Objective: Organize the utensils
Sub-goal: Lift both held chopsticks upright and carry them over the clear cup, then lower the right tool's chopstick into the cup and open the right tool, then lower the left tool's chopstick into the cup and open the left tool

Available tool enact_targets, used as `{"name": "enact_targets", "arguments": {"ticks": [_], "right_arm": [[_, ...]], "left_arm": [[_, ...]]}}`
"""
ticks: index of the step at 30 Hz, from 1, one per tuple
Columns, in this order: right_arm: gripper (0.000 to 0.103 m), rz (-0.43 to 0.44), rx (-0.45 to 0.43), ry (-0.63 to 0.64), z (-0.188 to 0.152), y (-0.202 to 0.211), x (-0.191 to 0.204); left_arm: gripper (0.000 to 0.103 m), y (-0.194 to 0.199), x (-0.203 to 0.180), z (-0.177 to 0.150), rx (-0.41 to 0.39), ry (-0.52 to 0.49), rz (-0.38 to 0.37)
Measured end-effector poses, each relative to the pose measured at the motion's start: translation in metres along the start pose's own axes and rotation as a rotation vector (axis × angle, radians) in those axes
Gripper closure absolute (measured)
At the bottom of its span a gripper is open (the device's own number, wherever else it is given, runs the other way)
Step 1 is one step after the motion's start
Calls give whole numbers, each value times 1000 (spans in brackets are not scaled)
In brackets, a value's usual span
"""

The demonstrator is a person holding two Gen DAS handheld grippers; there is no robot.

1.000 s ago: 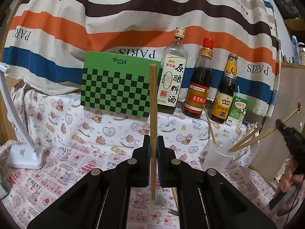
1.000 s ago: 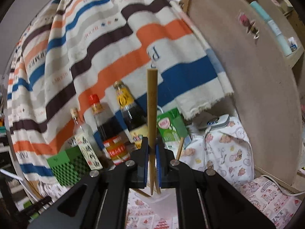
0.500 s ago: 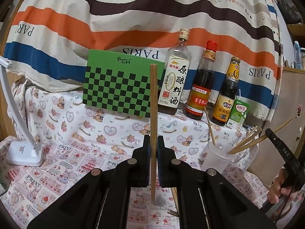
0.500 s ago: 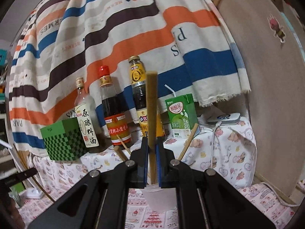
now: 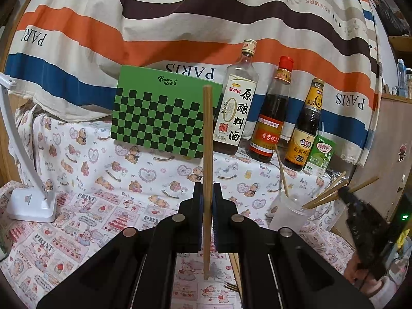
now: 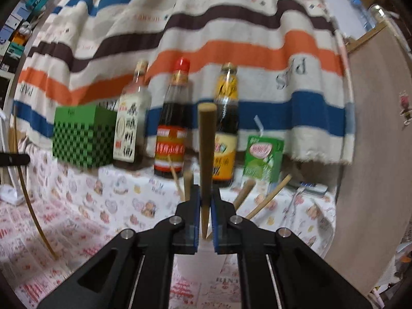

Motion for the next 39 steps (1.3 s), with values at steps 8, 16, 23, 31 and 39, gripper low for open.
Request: {"name": "enact_targets", "arguments": {"ticks": [8, 16, 23, 31, 39], "right_arm": [[96, 78, 111, -140, -23, -24, -15], [69, 174, 185, -268, -32, -27, -15], [40, 281, 299, -304, -45, -28, 10], [40, 141, 367, -455, -67, -35, -25], [40, 73, 426, -582, -86, -38, -58]], "left_arm": [[98, 5, -3, 1, -9, 6, -22], [98, 16, -16, 13, -123, -51, -26], [98, 22, -78, 74, -228, -57, -101], [98, 20, -180, 117, -312, -87, -203], [98, -29, -228, 96, -299, -97, -175]]}}
Point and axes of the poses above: each gripper's, at about its wrist camera, not at the fingertips, and y roughly against the way its jaws point, x to its left, z to its top, the point moved 9 cm from there along -y, roughly the way its jaws point, and after that the axes turned 12 degrees about z, right-handed, at the moved point
